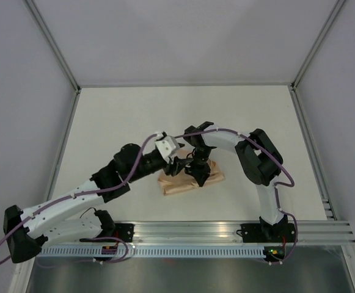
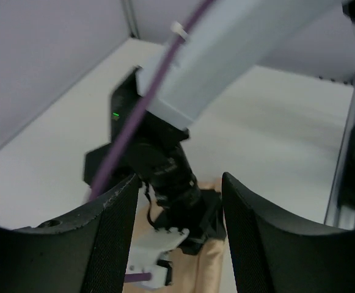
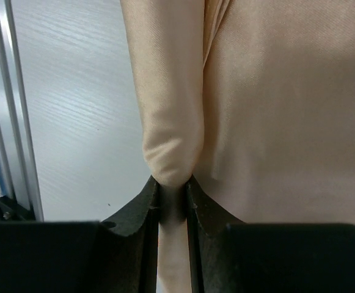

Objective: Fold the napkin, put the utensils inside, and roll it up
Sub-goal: Roll the napkin at the center of the board.

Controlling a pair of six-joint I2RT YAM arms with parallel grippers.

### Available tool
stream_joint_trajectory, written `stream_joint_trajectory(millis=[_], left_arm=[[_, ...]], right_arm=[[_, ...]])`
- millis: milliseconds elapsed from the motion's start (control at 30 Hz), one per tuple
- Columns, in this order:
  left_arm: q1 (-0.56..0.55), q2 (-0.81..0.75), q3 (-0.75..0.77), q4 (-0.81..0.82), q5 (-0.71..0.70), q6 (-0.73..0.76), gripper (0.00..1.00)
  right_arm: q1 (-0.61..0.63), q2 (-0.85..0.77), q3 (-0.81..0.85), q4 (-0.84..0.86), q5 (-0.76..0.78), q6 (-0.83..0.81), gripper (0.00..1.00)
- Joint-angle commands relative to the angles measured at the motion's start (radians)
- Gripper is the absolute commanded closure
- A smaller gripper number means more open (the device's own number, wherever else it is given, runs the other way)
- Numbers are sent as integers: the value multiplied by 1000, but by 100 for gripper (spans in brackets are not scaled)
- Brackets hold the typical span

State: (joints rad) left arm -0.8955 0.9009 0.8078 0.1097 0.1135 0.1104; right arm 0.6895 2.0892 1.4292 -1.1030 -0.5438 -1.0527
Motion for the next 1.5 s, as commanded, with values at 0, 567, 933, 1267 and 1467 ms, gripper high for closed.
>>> stream_joint_trajectory(millis=[0,567,933,1267,1467], left_arm=[[-140,87,-50,-74,-99,107,38],[-474,587,-96,37,-394,97,39],[-508,719,-62,128,-417,133,34],[-508,800,-76,234,-443,108,37],[-513,816,-113,272,-426,45,63]], right_arm=[[16,184,-69,-9,117,-53,99],[13,218,-36,-6,125,-17,99],[13,218,-39,11,130,3,100],[12,213,-41,28,134,26,99],[7,203,-46,49,124,52,100]])
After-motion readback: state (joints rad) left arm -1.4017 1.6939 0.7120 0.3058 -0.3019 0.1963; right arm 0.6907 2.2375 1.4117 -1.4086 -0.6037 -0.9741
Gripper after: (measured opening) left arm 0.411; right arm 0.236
